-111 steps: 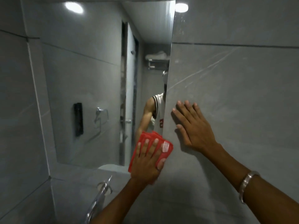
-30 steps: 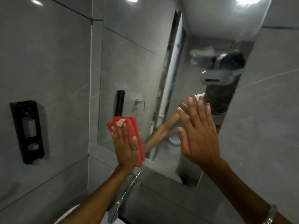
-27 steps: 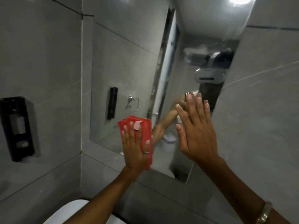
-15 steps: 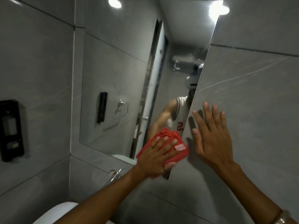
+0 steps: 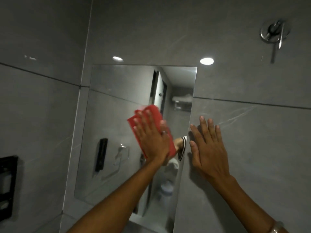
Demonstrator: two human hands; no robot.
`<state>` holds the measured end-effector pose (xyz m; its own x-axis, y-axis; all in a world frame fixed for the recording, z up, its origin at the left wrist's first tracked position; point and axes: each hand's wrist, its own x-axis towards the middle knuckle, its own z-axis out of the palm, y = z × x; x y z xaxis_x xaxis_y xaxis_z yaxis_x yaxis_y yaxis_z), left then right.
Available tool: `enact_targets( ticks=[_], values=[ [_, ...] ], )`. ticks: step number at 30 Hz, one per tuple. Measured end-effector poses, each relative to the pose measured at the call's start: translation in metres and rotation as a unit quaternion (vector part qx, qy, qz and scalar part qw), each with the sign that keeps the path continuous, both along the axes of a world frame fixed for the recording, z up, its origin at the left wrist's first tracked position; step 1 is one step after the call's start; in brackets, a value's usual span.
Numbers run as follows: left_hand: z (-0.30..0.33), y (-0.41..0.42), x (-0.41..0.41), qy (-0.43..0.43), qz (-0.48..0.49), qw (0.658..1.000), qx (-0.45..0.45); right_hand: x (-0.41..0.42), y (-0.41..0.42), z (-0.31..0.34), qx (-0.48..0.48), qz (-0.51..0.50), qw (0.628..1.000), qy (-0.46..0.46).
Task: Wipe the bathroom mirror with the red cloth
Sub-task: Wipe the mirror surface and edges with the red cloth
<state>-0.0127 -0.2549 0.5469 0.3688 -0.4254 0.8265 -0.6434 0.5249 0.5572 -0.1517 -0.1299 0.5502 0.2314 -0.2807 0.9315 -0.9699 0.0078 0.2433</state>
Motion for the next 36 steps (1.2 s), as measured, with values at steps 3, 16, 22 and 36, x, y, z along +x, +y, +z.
enact_targets(
  ticks=[3,16,22,36],
  values=[
    [0.011,-0.006,0.0,-0.278,-0.066,0.943,-0.171,-0.002,-0.006,0.013,-0.019,0.002,1.0,-0.002],
    [0.184,0.003,-0.016,-0.162,-0.064,0.979,-0.109,-0.028,-0.001,0.057,-0.061,0.004,0.998,-0.022],
    [0.138,0.007,-0.024,-0.29,-0.07,0.932,-0.207,-0.026,-0.002,0.032,-0.063,0.015,0.997,-0.041],
    [-0.108,0.033,-0.018,-0.237,-0.141,0.955,-0.11,-0.018,0.03,-0.039,-0.025,0.019,0.996,-0.079]
  ],
)
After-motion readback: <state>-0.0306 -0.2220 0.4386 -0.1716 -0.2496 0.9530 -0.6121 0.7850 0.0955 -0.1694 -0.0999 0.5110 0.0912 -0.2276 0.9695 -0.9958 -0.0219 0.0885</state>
